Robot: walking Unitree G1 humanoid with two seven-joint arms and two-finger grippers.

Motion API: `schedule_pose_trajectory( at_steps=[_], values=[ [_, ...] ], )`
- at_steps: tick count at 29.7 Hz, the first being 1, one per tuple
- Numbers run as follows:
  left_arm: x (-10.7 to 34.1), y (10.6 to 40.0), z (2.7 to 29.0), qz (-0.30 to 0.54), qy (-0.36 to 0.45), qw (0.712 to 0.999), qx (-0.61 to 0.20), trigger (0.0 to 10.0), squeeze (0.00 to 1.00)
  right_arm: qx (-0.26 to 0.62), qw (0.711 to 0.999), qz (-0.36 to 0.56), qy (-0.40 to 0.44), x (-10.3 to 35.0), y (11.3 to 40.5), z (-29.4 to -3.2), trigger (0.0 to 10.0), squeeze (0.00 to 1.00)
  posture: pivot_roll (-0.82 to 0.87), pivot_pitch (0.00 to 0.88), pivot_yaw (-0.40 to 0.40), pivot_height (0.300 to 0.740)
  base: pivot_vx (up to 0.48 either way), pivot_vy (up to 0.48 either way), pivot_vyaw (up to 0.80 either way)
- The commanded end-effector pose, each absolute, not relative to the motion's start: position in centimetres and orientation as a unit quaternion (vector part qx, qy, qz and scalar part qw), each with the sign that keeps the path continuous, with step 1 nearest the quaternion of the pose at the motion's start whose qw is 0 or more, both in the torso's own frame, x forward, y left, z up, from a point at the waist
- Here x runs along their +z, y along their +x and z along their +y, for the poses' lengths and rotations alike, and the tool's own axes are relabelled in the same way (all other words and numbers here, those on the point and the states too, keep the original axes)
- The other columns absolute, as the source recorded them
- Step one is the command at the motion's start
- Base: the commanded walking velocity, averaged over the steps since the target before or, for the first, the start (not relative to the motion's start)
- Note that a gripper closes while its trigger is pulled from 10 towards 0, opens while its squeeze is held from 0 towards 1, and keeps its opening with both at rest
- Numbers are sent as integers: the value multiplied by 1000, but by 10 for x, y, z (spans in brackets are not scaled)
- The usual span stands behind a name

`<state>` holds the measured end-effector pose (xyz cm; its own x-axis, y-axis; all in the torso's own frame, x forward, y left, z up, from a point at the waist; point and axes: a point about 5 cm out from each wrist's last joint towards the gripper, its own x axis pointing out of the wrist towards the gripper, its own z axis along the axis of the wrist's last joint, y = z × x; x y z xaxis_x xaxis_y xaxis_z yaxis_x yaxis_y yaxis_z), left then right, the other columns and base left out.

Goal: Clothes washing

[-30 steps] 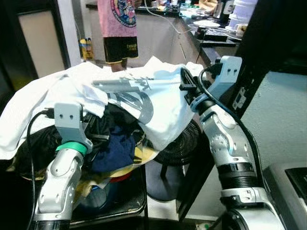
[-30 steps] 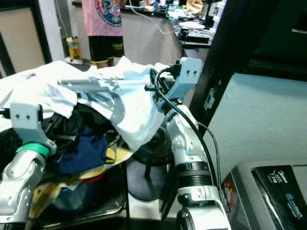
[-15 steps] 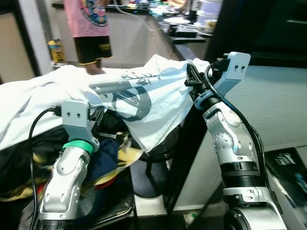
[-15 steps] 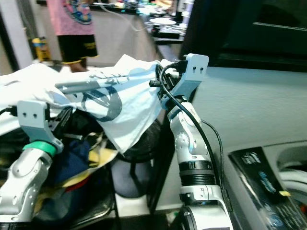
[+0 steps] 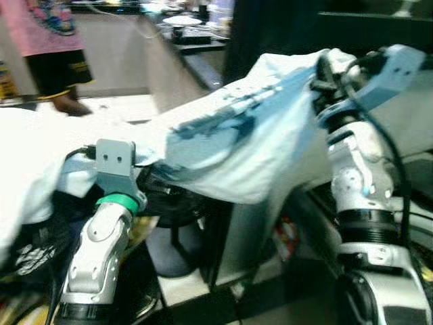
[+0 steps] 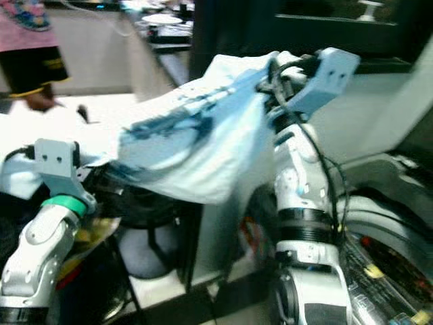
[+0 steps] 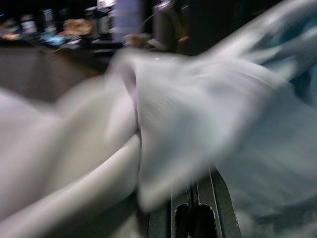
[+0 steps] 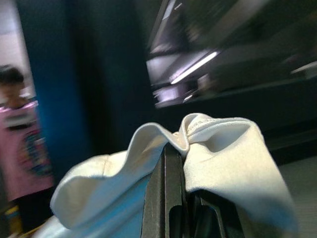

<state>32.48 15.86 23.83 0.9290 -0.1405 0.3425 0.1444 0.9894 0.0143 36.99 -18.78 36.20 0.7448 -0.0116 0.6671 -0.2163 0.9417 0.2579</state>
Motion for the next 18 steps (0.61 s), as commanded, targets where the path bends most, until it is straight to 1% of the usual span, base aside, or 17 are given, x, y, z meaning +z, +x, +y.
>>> schedule_pose_trajectory(
  at_steps=[1,8,18],
  values=[
    [240,323,164,-184,-9,981,-61,10000,0,40,906,-384,175,373,363,-198,10000,0,8,0,-35,740,0,0,-800],
    [241,322,166,-186,-11,981,-58,10000,0,51,897,-397,189,377,360,-196,10000,0,8,2,-32,740,0,0,-800],
    [241,323,169,-186,-13,981,-49,10000,0,54,891,-405,197,379,360,-197,10000,0,10,9,-30,740,0,0,-800]
  ],
)
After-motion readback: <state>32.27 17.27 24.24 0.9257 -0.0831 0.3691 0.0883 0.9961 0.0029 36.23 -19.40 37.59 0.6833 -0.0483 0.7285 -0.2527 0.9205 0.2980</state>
